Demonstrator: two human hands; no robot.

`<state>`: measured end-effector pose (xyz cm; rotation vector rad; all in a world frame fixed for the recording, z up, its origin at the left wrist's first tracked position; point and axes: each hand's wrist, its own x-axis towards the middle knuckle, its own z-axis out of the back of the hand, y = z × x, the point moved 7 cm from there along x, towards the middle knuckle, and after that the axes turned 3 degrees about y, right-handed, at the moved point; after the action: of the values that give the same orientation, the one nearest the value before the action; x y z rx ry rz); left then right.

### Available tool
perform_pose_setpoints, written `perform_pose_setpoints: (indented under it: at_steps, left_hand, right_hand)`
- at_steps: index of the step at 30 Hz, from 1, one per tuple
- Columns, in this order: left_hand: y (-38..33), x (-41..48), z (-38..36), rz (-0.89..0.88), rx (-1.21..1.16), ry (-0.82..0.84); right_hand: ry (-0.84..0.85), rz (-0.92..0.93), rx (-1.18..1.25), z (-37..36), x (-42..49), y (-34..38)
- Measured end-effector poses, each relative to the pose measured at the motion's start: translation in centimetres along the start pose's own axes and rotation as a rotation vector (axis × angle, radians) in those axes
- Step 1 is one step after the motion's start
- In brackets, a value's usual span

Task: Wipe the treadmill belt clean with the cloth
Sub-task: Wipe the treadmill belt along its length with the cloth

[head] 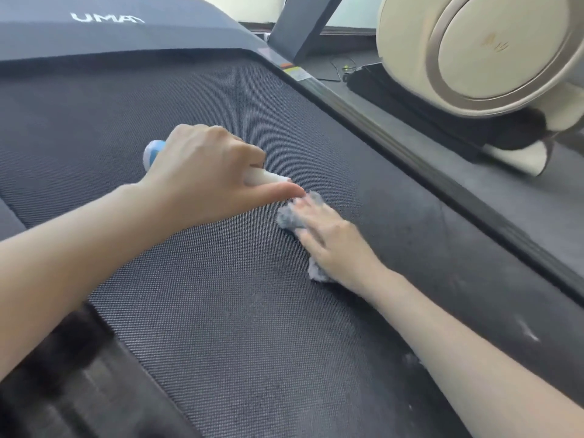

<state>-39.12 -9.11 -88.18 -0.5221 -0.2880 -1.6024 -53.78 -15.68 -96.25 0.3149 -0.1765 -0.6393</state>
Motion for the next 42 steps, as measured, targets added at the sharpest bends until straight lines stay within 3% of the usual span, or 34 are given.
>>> perform_pose_setpoints:
  at_steps: [10,18,27,42]
  left_hand:
    - [-1.7,-3.8,1.6,-0.009,-0.031,-0.012]
    - [-4.1,-5.6,1.7,-0.042,-0.044,0.003]
    - [-6.2,-5.9,1.8,-0.070,-0.078,0.037]
    - [-8.7,-6.8,0.8,-0.185,-0.123,0.099]
  right_hand:
    - [0.117,0.315,0.010,-3.8,-8.4,10.4]
    - [0.085,0.320,-0.017,-4.1,-13.1,11.4]
    - [0.025,0.046,-0.097,-3.1,-16.6,7.1]
    - [-0.075,-0.605,-0.086,1.8,-25.1,-6.1]
